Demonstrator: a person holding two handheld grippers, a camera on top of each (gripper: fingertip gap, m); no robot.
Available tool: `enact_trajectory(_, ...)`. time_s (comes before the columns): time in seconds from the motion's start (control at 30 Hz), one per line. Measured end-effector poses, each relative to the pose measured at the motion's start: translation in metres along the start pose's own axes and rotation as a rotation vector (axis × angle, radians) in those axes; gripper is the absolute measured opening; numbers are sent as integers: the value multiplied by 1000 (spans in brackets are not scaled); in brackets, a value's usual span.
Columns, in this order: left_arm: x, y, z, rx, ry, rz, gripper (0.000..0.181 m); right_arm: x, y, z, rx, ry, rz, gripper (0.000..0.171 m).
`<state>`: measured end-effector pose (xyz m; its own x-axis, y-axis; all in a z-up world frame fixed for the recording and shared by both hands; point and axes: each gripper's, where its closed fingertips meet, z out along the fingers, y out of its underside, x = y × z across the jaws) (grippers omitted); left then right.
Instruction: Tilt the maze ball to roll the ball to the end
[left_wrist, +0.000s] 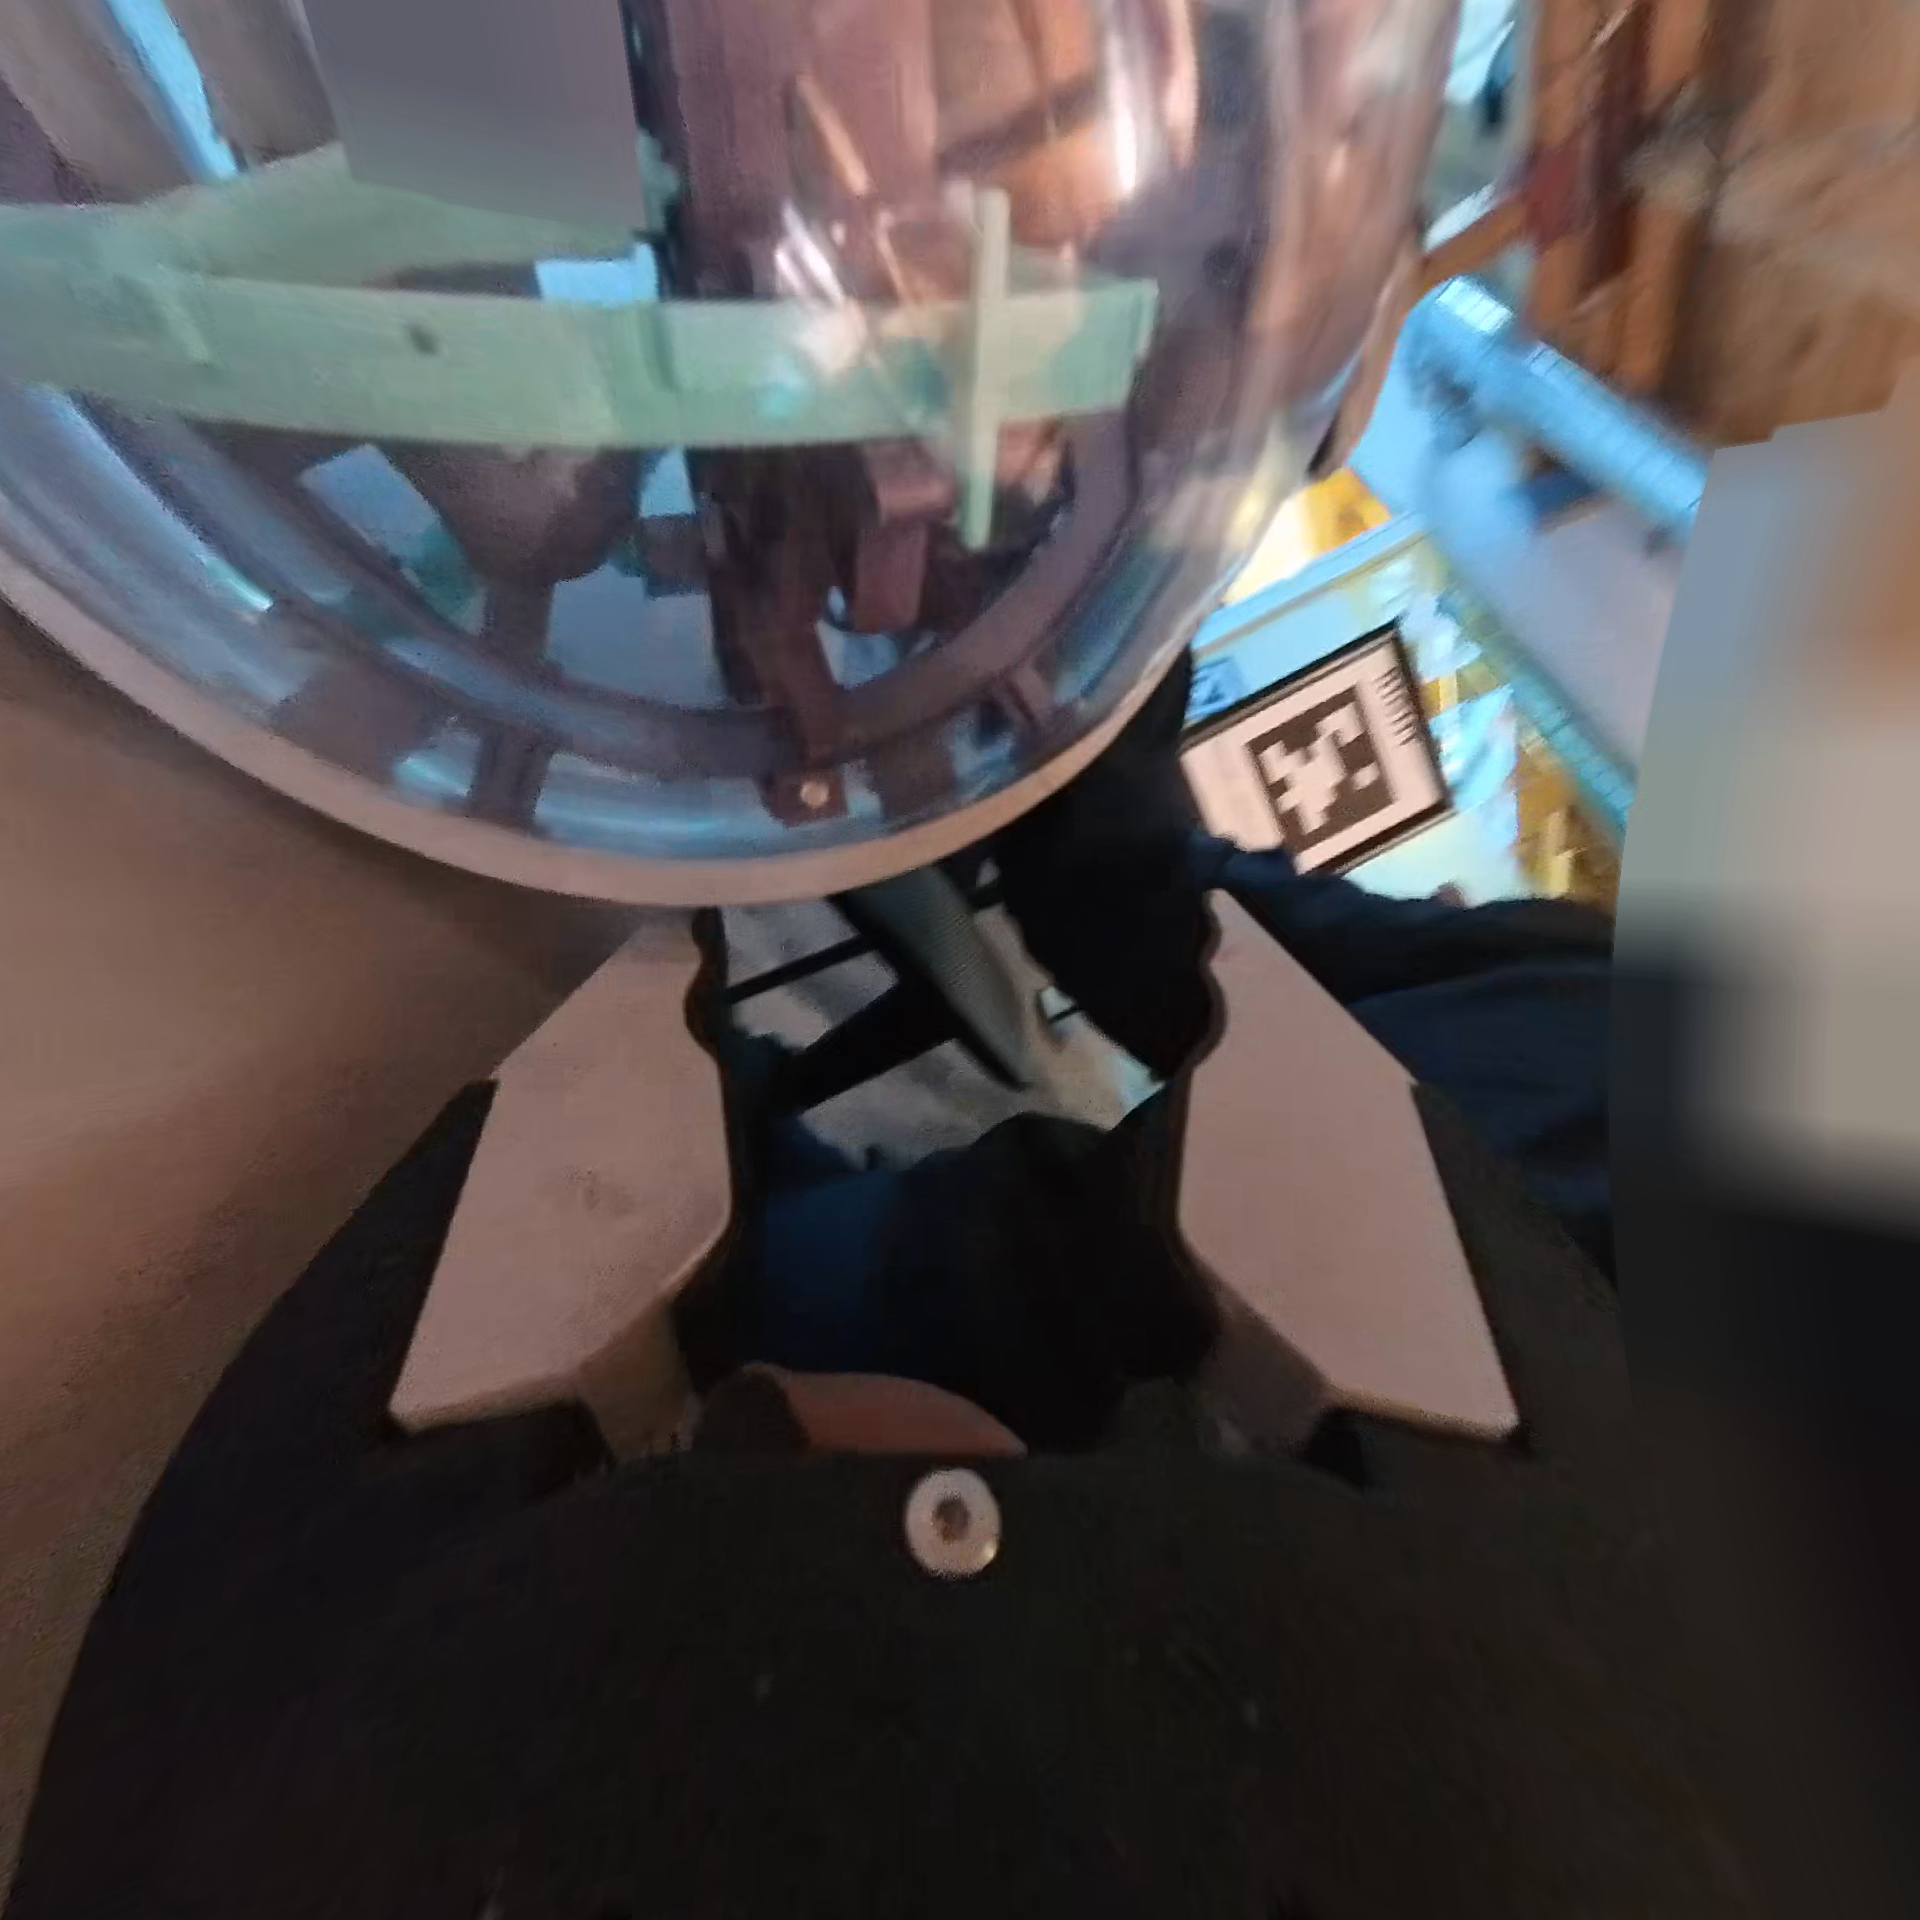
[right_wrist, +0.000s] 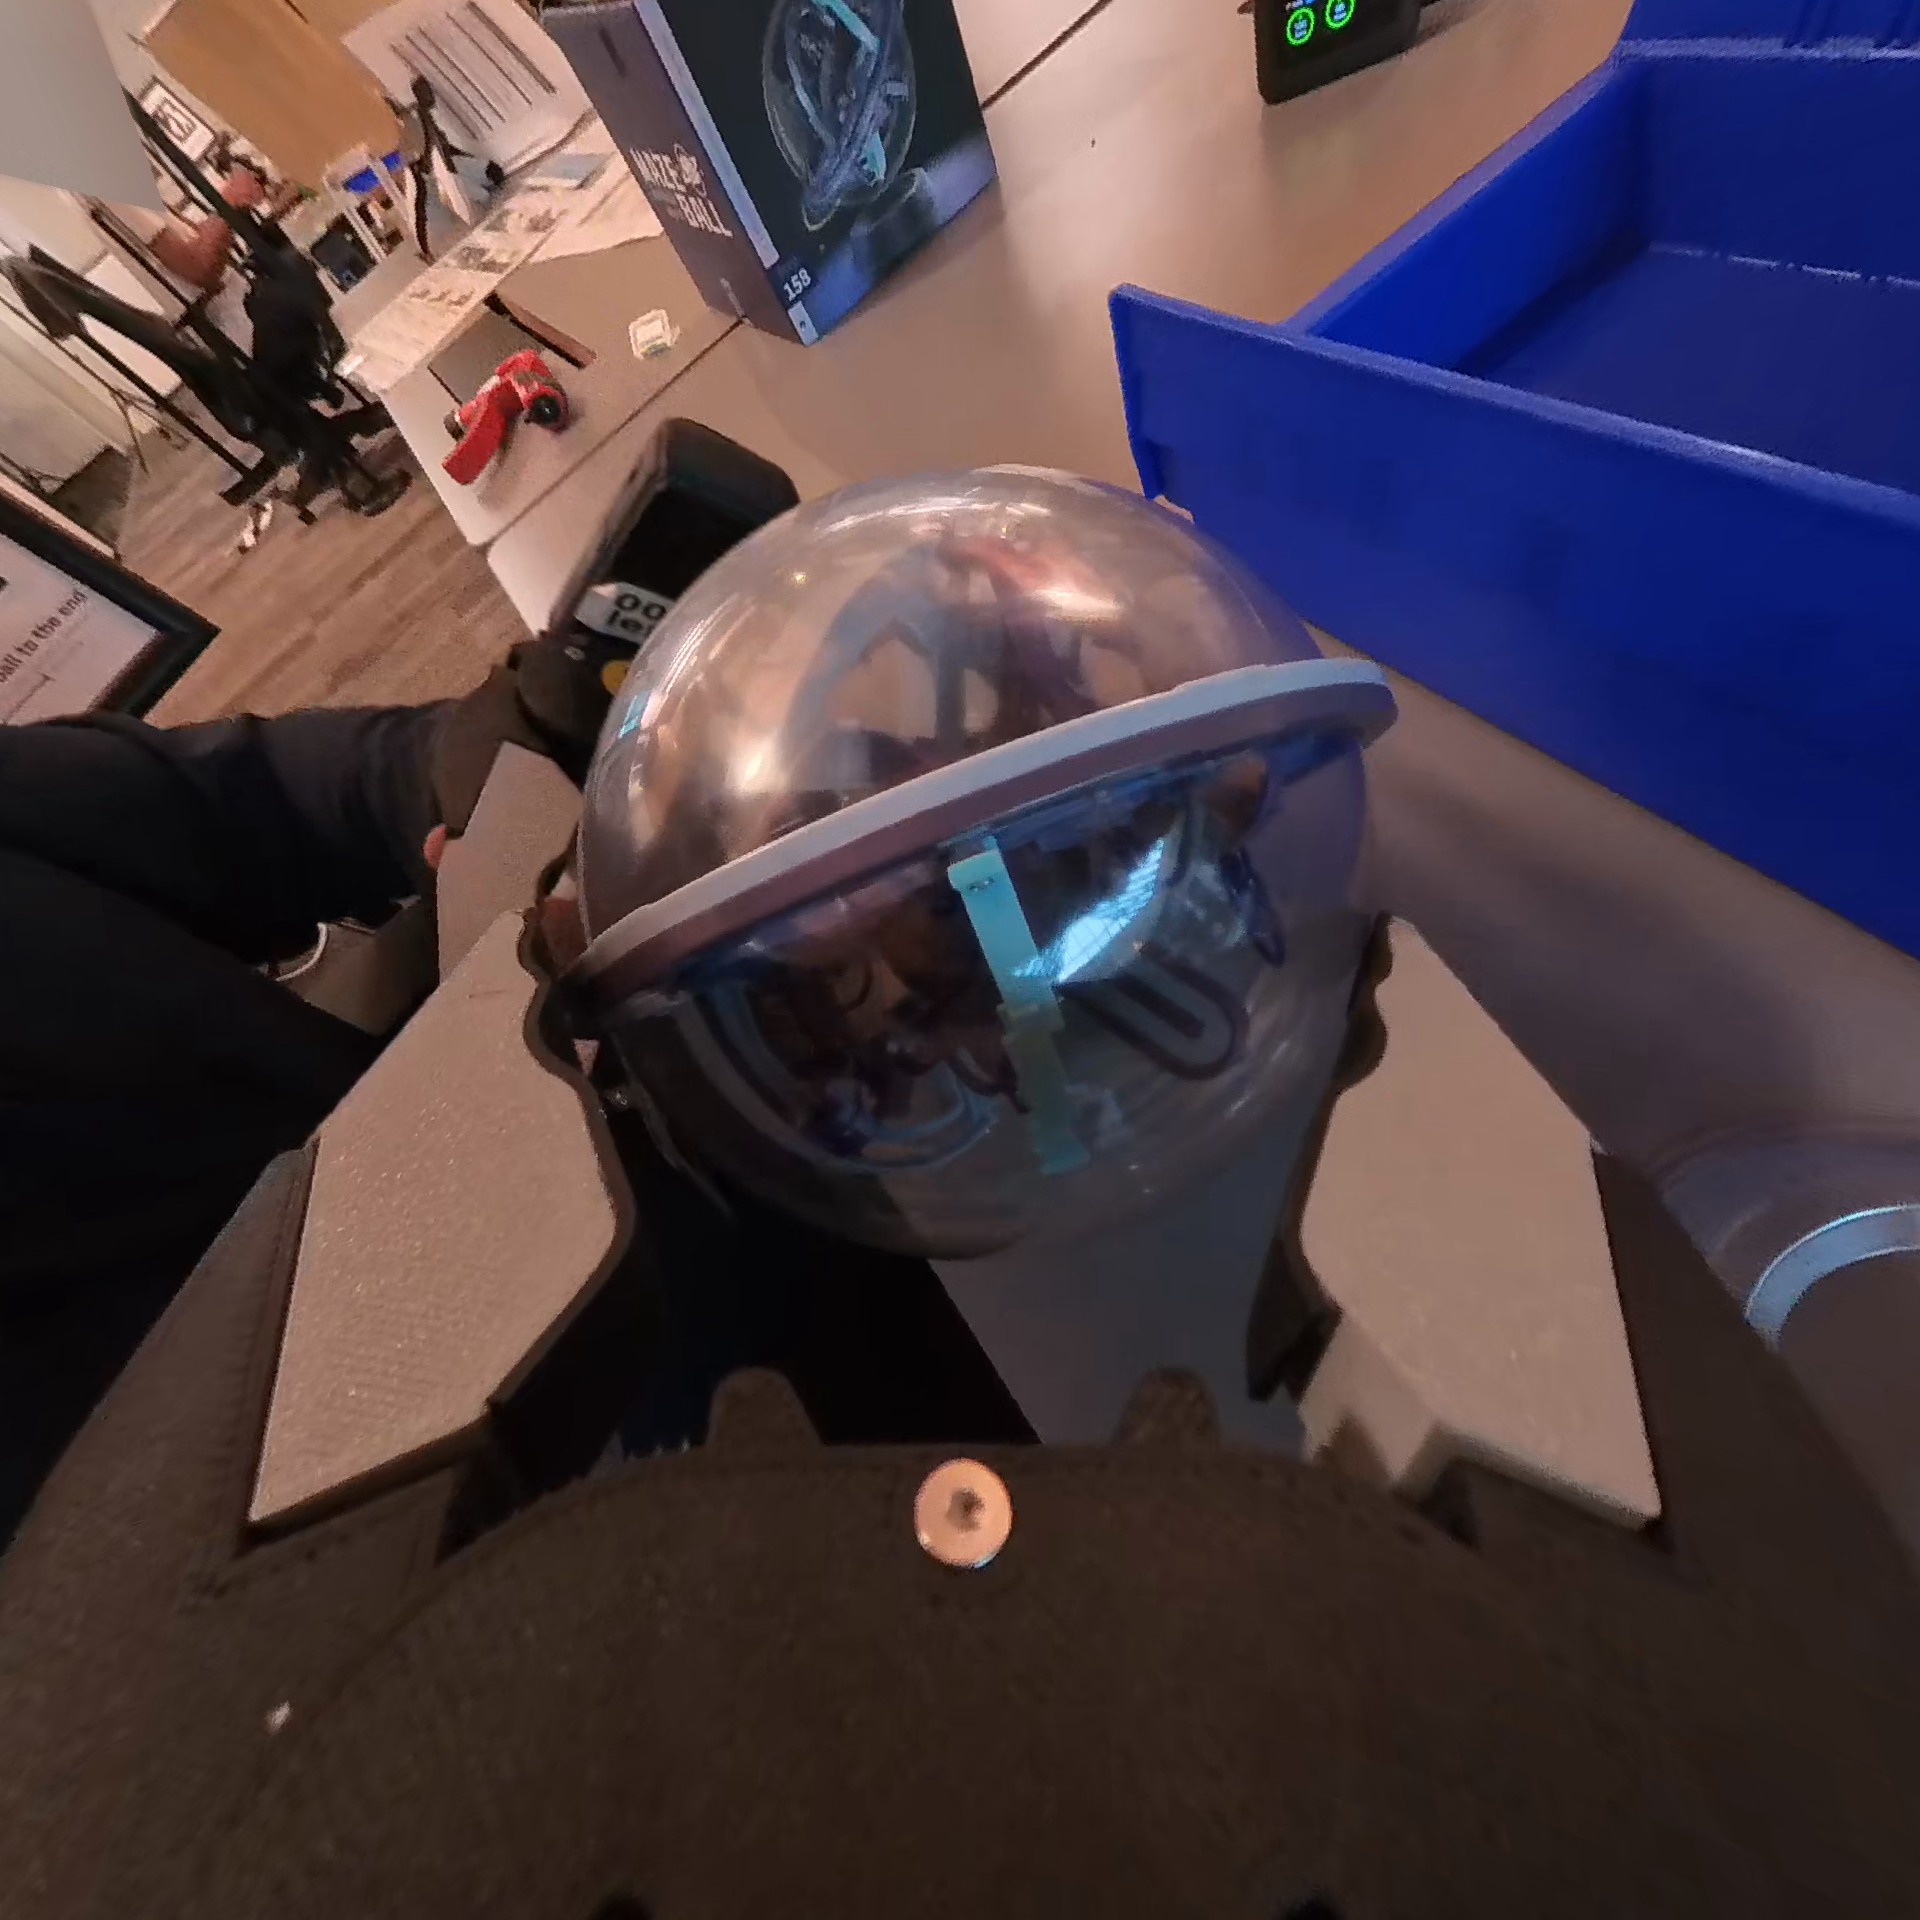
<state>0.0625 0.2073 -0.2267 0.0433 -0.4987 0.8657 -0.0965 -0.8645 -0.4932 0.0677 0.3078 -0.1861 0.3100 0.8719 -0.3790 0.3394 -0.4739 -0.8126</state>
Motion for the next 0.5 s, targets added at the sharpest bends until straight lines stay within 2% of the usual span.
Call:
enact_trajectory(0.13, -3, -11, 0, 87, -14, -6, 73, 5, 5, -4, -4, 9, 4, 144)
enact_trajectory(0.27, -4, -13, -5, 89, -18, -10, 79, 9, 1, -12, -2, -25, -6, 144)
enact_trajectory(0.4, -9, -18, -8, 98, -47, -5, 84, 27, -20, -29, 54, -98, 95, 146)
enact_trajectory(0.5, -17, -25, -11, 111, -99, 12, 85, 45, -21, -27, -8, -123, 145, 148)
